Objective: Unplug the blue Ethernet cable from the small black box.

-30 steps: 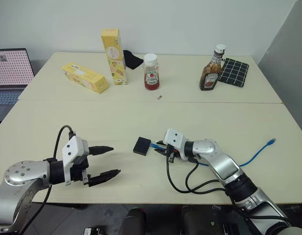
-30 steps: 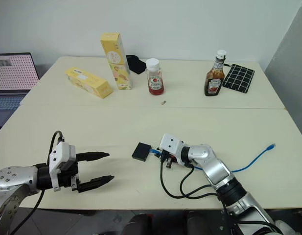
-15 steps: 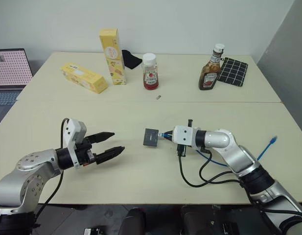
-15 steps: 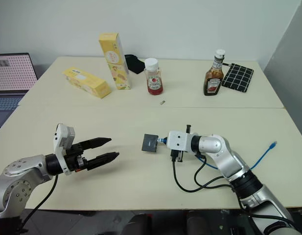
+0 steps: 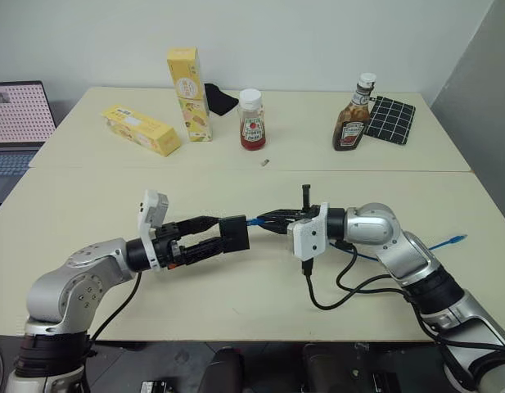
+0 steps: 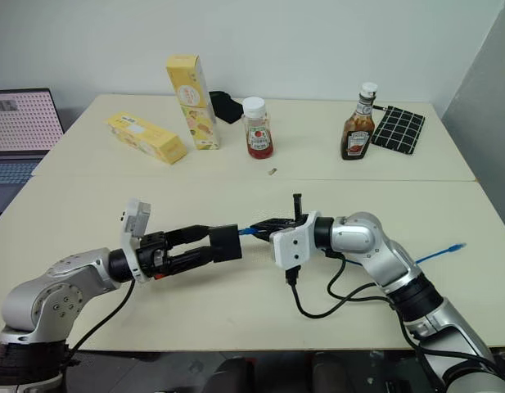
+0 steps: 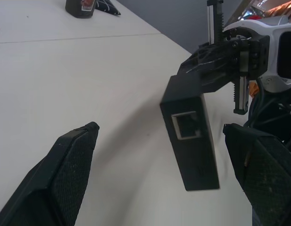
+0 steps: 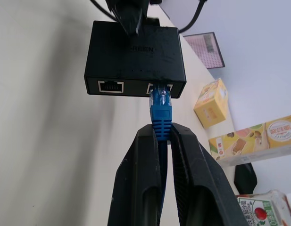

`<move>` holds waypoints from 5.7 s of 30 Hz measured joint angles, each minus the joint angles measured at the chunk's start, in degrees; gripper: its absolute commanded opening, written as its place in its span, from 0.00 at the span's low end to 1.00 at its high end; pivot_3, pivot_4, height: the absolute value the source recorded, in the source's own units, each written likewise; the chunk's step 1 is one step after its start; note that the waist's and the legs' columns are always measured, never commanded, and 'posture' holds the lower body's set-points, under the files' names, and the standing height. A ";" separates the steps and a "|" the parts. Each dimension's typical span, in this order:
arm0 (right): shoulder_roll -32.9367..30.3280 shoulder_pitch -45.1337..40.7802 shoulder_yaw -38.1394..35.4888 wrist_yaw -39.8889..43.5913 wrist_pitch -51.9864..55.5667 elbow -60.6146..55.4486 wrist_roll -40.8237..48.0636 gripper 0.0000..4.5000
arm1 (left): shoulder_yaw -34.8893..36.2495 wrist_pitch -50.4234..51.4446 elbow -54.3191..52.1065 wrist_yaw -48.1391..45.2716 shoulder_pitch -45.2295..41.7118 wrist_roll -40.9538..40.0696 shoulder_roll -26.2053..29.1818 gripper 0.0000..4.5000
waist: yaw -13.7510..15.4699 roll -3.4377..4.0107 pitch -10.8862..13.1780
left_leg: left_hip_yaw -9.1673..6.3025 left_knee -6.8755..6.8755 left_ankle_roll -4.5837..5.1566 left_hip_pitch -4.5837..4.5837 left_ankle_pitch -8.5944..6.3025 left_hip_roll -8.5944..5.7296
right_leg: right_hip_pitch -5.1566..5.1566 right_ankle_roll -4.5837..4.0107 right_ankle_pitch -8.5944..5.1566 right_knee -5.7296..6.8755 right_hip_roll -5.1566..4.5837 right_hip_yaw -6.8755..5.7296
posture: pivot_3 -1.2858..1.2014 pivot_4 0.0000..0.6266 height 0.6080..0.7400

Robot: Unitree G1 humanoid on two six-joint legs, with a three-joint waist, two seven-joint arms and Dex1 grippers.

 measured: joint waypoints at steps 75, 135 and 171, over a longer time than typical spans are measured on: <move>-0.98 1.13 -10.64 2.52 69.23 -14.30 47.02 0.21 | -12.91 -16.47 14.50 -22.15 -12.16 11.45 -2.50 0.17 | -0.01 0.03 0.02 | -0.07 0.01 0.01 -0.26 0.00 -0.08 | -0.24 -0.07 -0.05 0.03 0.05 -0.08 | 0.52 0.24 1.00; 6.04 -4.40 -8.99 1.64 59.39 -10.38 28.74 0.80 | 3.01 -63.50 45.75 26.72 -10.83 35.36 -12.79 0.17 | 0.16 0.00 0.00 | 0.28 0.04 0.00 -0.39 0.00 -0.08 | -0.65 -0.07 -0.01 0.22 -0.04 0.06 | 0.52 0.24 1.00; -7.78 8.69 -21.08 -2.16 68.98 -18.43 30.61 0.81 | 13.81 -24.90 0.66 15.49 22.71 19.53 8.20 0.78 | 0.05 -0.01 0.00 | 0.14 -0.06 0.01 -0.28 0.00 -0.03 | -0.40 0.02 0.02 0.08 -0.03 0.00 | 0.52 0.24 1.00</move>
